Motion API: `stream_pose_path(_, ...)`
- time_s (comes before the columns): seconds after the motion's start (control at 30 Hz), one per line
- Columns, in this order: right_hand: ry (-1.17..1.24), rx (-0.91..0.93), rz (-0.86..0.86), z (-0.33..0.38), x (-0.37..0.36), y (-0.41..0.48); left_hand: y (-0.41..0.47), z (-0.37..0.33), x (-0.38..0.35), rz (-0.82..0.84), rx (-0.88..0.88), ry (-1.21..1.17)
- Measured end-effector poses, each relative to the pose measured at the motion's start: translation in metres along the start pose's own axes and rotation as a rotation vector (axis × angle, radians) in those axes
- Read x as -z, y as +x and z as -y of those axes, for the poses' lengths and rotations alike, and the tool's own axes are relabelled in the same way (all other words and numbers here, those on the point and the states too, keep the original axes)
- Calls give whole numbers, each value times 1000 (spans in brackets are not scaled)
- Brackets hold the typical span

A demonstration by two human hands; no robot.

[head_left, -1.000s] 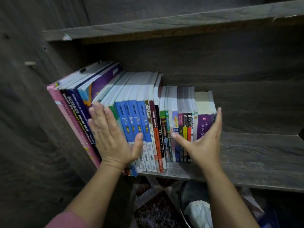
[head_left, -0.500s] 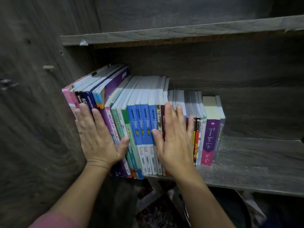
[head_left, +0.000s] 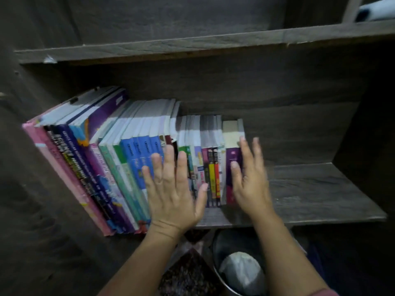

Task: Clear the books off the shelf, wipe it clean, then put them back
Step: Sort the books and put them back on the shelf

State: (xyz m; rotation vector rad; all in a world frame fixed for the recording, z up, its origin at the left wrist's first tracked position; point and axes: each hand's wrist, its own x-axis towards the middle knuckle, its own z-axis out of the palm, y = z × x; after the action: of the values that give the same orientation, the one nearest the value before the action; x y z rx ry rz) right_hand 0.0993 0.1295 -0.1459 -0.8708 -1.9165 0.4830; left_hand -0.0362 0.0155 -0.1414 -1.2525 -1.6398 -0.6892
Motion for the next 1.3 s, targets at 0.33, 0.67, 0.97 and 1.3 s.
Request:
stream_pose_path(0.33,183,-23,288,-13,32,6,16,-18,-22,174,202,164)
stream_pose_path(0.67,-263,-221,235,-62,147,-37,11,-131,-1,363,-32,-361)
stream_pose_path(0.97,-285,-657,452,-182,169,-130,-41,-188,-65,923,-109,-677)
stream_pose_path(1.3,-526,-757,737,-266,98,-169,-49,-201,-101,829,-218,-601)
